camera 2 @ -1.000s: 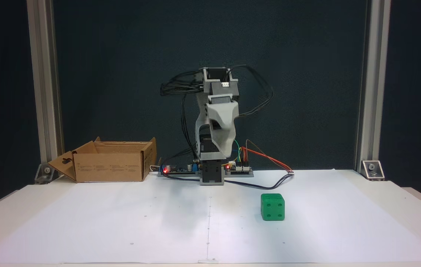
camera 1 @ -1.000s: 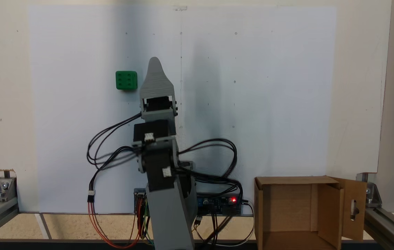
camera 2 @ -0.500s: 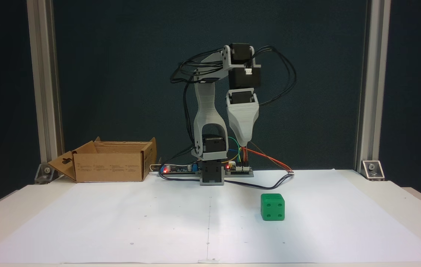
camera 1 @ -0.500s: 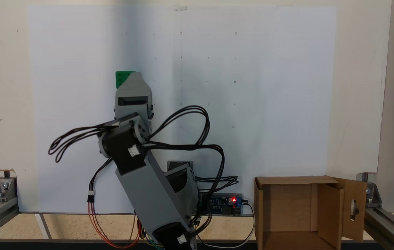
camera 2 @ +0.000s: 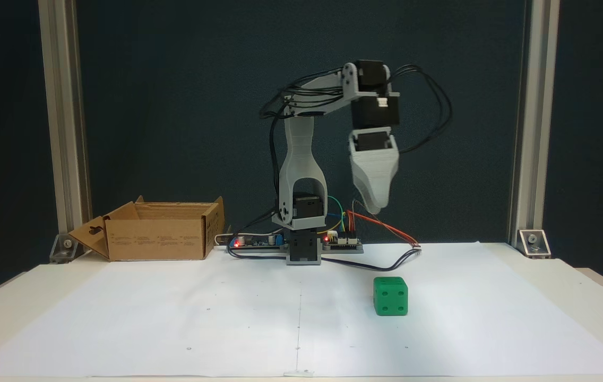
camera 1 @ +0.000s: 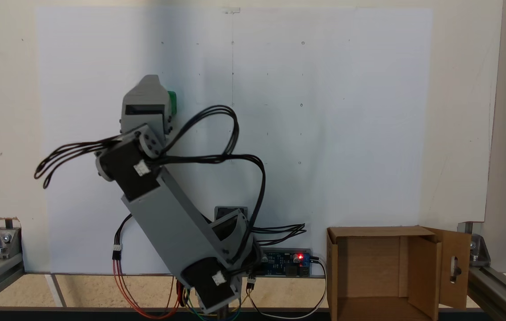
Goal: Grasp a green dice and put it in the bin.
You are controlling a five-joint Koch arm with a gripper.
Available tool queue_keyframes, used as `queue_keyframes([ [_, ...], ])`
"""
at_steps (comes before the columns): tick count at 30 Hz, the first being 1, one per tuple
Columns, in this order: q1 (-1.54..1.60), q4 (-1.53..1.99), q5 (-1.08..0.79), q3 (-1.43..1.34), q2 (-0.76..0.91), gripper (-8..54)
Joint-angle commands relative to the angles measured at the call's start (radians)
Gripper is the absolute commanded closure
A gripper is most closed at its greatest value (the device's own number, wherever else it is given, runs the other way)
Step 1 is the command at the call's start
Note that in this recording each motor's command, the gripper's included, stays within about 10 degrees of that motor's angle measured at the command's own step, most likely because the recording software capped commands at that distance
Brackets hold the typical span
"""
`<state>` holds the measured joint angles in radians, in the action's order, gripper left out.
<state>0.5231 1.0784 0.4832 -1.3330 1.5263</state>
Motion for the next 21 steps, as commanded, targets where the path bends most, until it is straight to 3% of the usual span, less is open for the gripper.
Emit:
queue_keyframes([
  [1, 0.026, -0.032, 0.092, 0.054, -0.008, 2.0],
  [21, 0.040, -0.091, 0.210, -0.114, -0.081, 2.0],
])
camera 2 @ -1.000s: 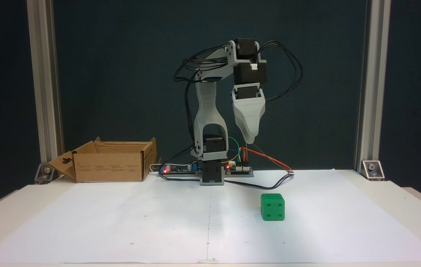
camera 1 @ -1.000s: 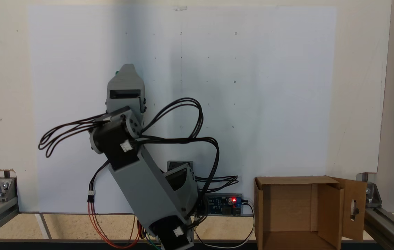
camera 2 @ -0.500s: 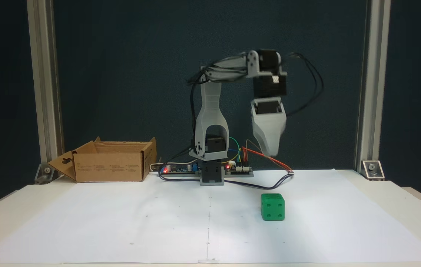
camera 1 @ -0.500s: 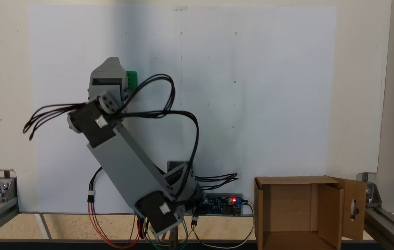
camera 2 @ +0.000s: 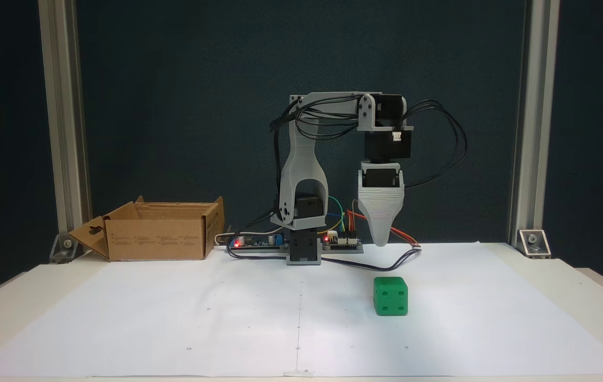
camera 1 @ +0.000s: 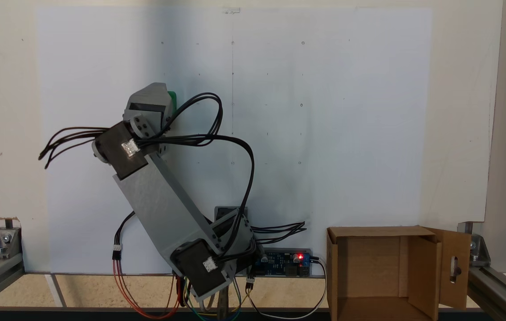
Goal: Grasp a green dice and put it in the bin.
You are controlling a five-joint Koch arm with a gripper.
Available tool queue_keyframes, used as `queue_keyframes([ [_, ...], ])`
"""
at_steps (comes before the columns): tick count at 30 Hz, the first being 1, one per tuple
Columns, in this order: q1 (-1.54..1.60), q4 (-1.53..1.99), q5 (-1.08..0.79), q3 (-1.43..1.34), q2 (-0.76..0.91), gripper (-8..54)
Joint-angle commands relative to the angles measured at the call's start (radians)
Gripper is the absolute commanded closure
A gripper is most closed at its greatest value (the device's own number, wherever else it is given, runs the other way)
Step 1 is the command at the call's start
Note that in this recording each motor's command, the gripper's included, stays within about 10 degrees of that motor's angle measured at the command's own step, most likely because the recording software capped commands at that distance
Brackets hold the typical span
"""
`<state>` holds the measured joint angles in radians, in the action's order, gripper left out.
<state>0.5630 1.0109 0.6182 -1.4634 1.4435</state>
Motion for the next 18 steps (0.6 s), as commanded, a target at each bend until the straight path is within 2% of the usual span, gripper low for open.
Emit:
queue_keyframes([
  [1, 0.000, -0.031, 0.080, 0.017, 0.002, 2.0],
  [18, 0.054, -0.114, 0.095, 0.014, -0.126, 2.0],
])
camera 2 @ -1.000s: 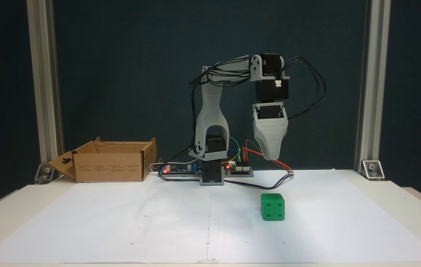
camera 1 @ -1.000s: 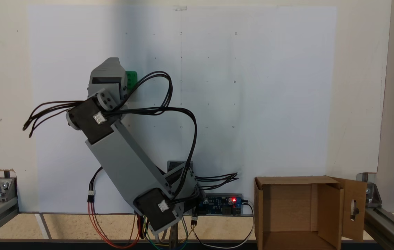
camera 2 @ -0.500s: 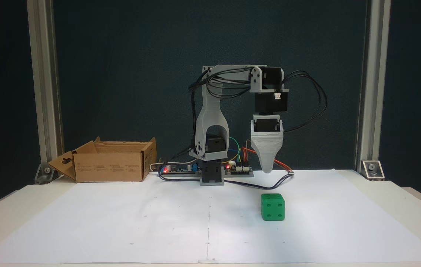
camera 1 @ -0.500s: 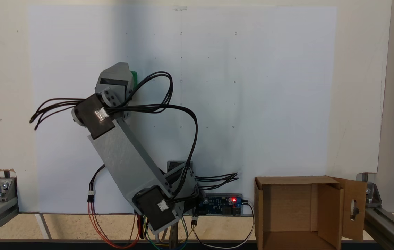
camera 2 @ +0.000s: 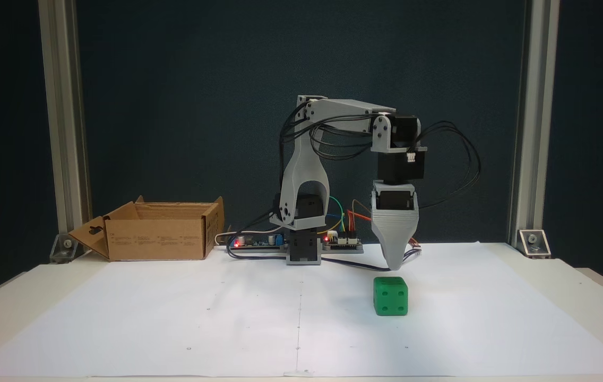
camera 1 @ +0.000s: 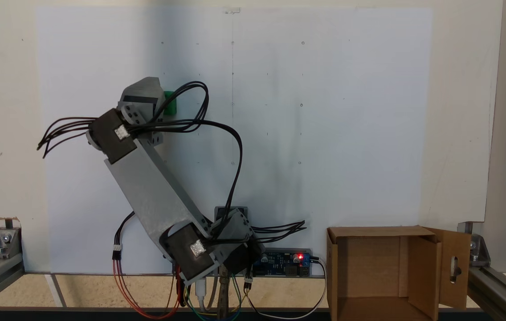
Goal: Grasp a green dice and put it in the bin.
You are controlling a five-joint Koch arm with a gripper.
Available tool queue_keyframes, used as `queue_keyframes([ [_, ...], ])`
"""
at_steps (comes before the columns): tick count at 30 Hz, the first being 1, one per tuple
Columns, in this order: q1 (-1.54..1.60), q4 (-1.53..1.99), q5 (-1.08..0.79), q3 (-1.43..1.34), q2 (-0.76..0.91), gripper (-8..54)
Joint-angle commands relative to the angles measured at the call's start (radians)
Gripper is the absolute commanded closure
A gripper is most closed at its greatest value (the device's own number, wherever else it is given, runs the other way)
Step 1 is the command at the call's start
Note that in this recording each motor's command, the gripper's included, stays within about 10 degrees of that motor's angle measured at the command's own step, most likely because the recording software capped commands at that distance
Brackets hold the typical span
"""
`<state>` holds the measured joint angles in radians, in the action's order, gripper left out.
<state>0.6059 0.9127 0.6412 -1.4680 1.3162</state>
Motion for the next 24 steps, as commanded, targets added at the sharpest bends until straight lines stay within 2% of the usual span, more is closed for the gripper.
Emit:
queue_keyframes([
  [1, 0.011, -0.028, 0.072, 0.012, -0.005, 2.0],
  [24, -0.014, -0.140, 0.071, -0.020, -0.160, 2.1],
])
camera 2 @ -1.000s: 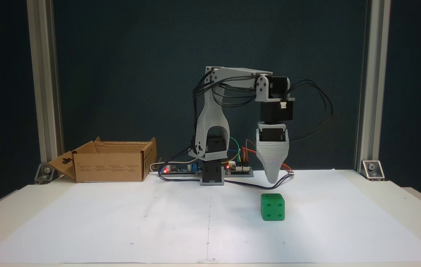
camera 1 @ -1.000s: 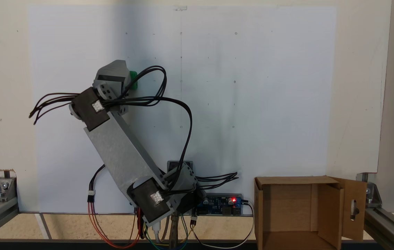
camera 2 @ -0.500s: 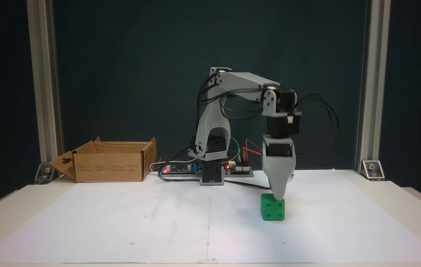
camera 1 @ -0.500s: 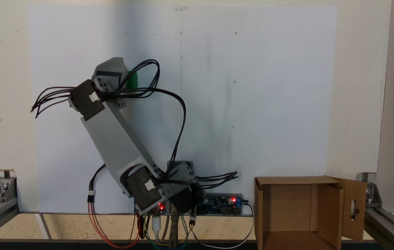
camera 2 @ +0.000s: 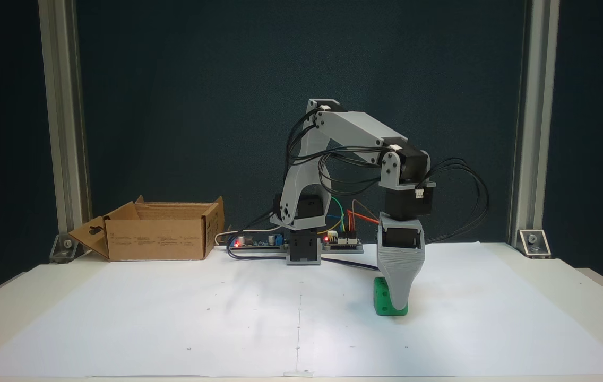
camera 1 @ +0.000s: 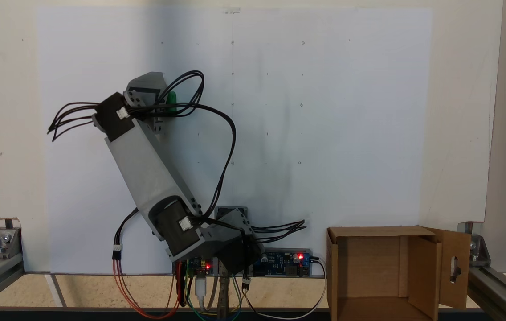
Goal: Grasp a green dice and put it in the bin.
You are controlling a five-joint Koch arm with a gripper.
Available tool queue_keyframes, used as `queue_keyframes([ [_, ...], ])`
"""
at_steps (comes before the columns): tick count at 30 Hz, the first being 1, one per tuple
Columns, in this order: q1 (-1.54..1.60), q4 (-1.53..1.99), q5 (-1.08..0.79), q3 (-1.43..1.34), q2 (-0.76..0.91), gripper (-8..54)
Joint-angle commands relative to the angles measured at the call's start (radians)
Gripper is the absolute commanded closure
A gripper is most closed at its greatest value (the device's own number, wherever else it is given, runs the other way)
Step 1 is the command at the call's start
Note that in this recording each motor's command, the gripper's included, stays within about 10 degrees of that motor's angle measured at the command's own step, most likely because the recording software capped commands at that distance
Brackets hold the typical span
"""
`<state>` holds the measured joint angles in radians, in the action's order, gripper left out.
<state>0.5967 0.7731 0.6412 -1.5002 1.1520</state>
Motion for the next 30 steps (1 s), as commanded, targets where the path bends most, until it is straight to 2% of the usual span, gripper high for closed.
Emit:
queue_keyframes([
  [1, -0.012, 0.000, 0.071, 0.011, 0.005, 2.1],
  [11, -0.044, 0.002, 0.066, 0.006, 0.005, 2.8],
  [16, -0.044, 0.002, 0.061, 0.003, 0.005, 13.7],
  [22, -0.043, 0.002, 0.060, 0.003, 0.005, 33.9],
  [27, -0.052, 0.005, 0.060, 0.003, 0.011, 34.0],
  [30, -0.081, 0.046, 0.060, 0.006, 0.126, 34.0],
])
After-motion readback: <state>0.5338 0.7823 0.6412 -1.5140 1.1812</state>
